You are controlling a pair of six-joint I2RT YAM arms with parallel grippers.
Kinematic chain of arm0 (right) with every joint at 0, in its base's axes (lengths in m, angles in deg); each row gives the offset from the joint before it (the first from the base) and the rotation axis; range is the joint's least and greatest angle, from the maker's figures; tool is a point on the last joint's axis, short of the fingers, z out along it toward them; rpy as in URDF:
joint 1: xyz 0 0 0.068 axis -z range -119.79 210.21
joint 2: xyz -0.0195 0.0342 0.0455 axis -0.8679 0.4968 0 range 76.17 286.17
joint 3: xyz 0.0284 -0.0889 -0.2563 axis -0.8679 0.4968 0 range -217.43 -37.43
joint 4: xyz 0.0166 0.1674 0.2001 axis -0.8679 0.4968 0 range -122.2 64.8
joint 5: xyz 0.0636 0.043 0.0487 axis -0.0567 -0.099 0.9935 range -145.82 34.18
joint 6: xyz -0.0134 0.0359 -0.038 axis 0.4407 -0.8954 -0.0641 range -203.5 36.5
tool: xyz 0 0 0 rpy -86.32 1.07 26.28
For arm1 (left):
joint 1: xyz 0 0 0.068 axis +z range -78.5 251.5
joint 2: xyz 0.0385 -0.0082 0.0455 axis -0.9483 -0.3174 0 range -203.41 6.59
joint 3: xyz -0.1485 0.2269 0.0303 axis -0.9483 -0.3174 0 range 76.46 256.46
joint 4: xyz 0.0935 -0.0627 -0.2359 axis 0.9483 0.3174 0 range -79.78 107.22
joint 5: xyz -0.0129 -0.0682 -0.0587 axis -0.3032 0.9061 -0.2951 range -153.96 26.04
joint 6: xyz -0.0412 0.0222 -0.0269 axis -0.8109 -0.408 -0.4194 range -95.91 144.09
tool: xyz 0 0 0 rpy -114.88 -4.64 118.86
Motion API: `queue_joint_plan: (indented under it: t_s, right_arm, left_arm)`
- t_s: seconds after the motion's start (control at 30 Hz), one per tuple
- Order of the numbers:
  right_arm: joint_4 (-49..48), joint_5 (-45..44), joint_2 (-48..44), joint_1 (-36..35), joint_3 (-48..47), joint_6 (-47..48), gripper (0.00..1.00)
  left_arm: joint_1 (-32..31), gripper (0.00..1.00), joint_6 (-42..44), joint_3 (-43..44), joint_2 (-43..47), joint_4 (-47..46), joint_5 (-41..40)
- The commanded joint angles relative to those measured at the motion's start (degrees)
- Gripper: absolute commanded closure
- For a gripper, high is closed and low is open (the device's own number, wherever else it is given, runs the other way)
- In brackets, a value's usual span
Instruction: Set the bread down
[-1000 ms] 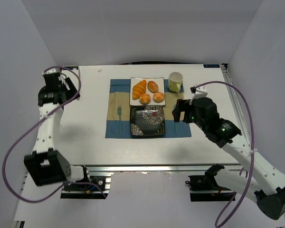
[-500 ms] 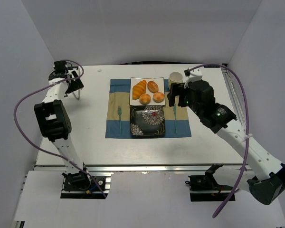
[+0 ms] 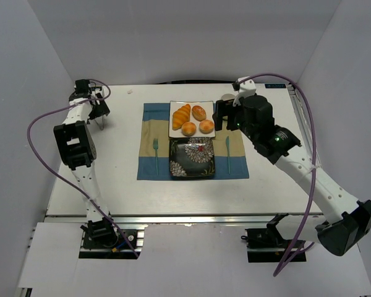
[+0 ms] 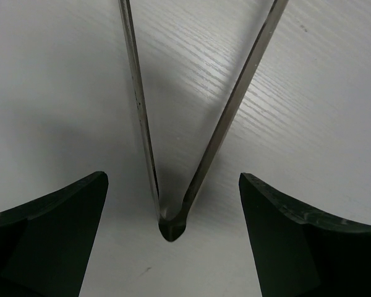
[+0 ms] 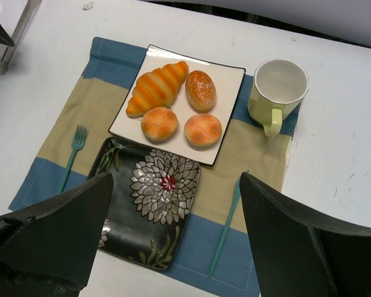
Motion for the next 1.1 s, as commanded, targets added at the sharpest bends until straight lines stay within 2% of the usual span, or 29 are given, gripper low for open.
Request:
queue_joint_plan:
  t_s: [0.0,0.47,0.87,1.0,1.03,1.07]
  right_arm:
    - [-3.71,1.07,0.81,0.81,-2.59,1.39,0.11]
    - [-5.91,3.62,4.07,1.51,-2.15,0.86,0.11]
    - [-6.7,4.85,5.3,1.6,-2.07,0.51,0.11]
    - [-6.7,4.94,5.65,1.6,-2.07,0.51,0.11]
    - [-6.7,5.02,5.65,1.6,-2.07,0.43,0.11]
    - [-6.79,5.02,5.82,1.6,-2.07,0.34,0.1]
  left_arm:
    - [0.54,0.02,0.74,2.94,-0.46,-0.85,-0.18]
    - [0.45,0.02,4.0,11.8,-9.86,-0.59,-2.55]
    - [0.45,0.04,5.14,16.12,-13.83,-1.81,-1.76]
    - [0.63,0.08,5.75,16.03,-14.53,-2.69,-2.11]
    - [0.63,0.14,5.93,16.03,-14.71,-2.78,-2.03]
    - [0.63,0.16,6.02,15.95,-14.71,-2.87,-2.03]
